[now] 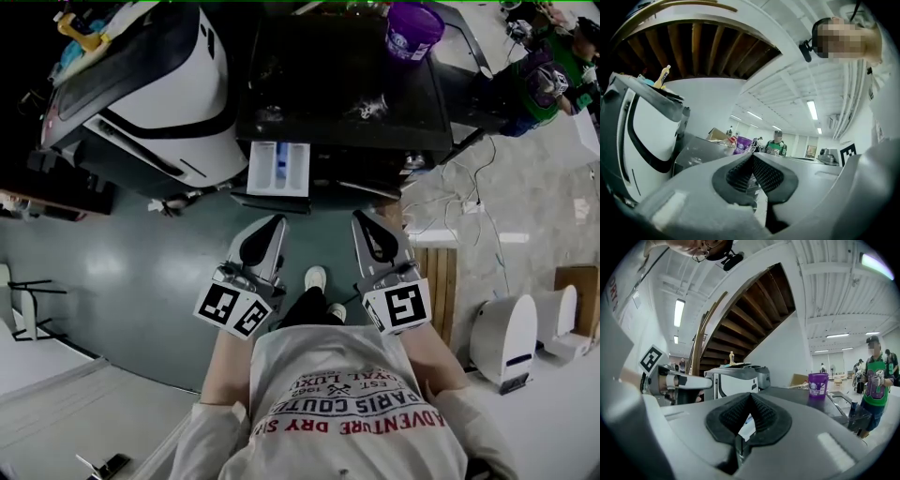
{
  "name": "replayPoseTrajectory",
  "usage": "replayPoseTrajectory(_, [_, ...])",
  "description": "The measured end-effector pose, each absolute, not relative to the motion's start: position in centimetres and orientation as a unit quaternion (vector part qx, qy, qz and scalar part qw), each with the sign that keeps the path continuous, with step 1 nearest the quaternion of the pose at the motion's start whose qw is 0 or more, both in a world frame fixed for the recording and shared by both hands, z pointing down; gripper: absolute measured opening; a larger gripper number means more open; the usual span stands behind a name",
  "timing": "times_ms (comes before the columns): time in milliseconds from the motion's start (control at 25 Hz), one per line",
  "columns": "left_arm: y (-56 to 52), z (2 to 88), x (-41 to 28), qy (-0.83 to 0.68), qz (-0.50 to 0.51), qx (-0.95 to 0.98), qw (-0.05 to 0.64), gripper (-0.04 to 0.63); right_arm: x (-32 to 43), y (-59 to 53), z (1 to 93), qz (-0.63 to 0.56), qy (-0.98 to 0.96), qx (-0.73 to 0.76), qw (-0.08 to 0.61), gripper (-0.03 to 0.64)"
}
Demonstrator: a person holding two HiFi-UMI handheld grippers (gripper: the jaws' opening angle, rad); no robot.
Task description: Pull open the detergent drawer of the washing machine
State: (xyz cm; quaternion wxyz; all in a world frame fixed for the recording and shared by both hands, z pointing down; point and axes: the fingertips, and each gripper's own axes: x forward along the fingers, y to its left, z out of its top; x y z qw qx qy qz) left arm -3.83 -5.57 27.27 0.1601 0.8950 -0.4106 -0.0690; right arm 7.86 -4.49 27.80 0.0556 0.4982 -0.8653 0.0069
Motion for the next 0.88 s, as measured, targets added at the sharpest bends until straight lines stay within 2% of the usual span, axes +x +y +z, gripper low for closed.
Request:
replayPoseTrajectory(360, [-7.8, 23.6, -3.2, -0.434, 0.029, 0.899, 0.044, 0.000, 9.1, -5.6, 24.9, -0.033, -0.867, 0.494, 0.065, 0.002])
replayPoseTrajectory(880, [-8.4, 23.7, -2.7, -0.425, 0.040, 0.903, 0.040, 0.000, 10.2, -6.0, 24.1, -0.049, -0.869, 0.487, 0.067, 0.000])
